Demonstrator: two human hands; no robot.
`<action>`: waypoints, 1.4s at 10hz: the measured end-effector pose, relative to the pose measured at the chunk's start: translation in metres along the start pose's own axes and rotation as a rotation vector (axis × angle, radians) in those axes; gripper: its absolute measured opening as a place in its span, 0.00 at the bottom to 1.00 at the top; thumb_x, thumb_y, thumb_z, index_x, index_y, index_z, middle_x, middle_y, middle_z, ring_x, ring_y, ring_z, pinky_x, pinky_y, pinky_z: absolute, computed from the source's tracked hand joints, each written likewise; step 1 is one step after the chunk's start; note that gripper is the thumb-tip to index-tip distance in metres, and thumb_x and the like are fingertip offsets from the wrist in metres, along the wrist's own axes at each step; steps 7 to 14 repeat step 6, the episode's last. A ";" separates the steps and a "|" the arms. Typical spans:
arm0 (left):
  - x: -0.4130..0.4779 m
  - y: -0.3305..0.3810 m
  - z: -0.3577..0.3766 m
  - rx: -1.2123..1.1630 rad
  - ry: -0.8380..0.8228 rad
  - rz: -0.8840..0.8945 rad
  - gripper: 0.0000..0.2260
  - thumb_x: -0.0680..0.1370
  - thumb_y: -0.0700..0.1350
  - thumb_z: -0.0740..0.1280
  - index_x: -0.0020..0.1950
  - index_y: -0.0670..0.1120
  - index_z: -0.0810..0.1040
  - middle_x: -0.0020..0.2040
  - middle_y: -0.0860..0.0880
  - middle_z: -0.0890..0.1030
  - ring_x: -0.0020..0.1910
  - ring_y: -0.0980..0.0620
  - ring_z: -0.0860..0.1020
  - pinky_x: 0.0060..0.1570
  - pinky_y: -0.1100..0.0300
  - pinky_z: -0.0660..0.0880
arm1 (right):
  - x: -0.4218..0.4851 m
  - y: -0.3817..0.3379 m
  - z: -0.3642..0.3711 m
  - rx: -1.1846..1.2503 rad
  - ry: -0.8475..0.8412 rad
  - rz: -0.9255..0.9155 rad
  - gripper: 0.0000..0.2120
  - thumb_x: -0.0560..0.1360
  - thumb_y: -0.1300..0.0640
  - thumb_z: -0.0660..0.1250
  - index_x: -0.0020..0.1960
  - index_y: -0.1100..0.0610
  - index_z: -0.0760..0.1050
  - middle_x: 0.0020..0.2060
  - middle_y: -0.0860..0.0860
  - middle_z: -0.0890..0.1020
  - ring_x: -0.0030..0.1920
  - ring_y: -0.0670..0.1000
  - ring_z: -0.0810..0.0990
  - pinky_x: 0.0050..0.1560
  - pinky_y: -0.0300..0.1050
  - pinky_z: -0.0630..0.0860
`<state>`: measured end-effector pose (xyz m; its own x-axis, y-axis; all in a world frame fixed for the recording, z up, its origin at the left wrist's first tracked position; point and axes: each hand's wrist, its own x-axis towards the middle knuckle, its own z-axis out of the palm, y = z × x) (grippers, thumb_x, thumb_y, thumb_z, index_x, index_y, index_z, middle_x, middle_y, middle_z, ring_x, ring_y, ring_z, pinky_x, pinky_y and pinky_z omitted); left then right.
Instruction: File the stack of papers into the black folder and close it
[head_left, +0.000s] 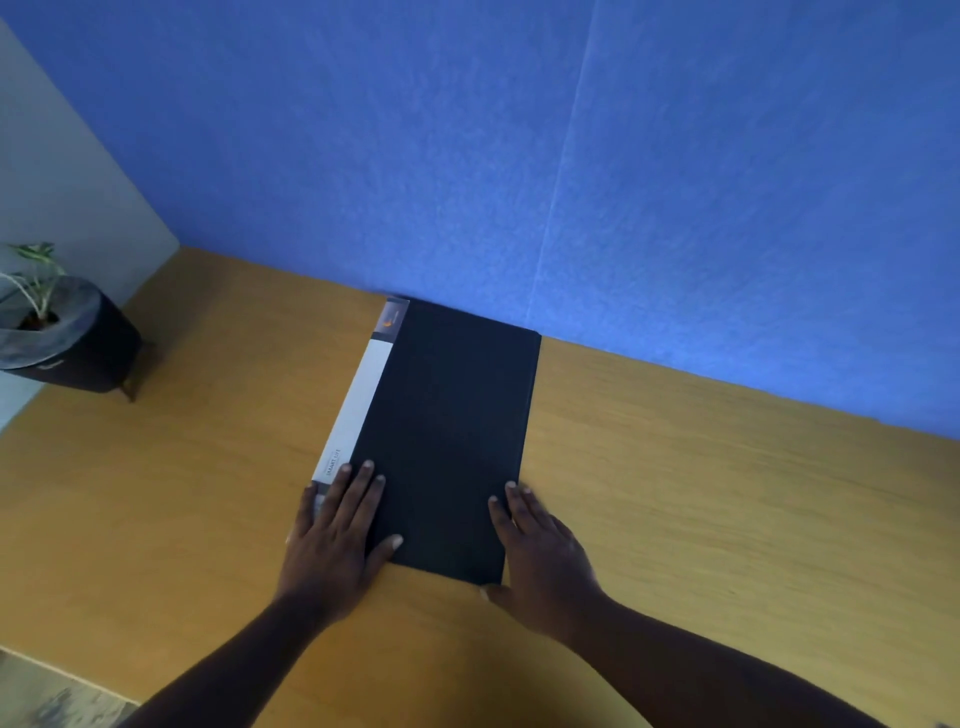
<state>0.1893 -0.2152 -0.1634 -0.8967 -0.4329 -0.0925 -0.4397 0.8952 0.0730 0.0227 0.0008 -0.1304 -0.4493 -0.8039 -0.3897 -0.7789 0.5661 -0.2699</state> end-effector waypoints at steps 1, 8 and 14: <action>0.001 0.006 -0.005 -0.025 -0.024 -0.047 0.35 0.79 0.65 0.47 0.79 0.45 0.60 0.80 0.46 0.59 0.80 0.46 0.52 0.76 0.41 0.51 | -0.002 0.005 0.001 0.023 0.008 -0.009 0.48 0.76 0.38 0.66 0.82 0.51 0.39 0.82 0.50 0.38 0.81 0.51 0.38 0.78 0.51 0.50; 0.014 0.174 -0.011 -0.060 -0.074 0.194 0.35 0.80 0.66 0.43 0.81 0.46 0.49 0.82 0.47 0.45 0.79 0.48 0.39 0.77 0.48 0.40 | -0.076 0.098 -0.001 0.068 0.267 0.346 0.44 0.76 0.32 0.60 0.82 0.52 0.48 0.82 0.49 0.44 0.81 0.50 0.43 0.77 0.50 0.50; 0.014 0.174 -0.011 -0.060 -0.074 0.194 0.35 0.80 0.66 0.43 0.81 0.46 0.49 0.82 0.47 0.45 0.79 0.48 0.39 0.77 0.48 0.40 | -0.076 0.098 -0.001 0.068 0.267 0.346 0.44 0.76 0.32 0.60 0.82 0.52 0.48 0.82 0.49 0.44 0.81 0.50 0.43 0.77 0.50 0.50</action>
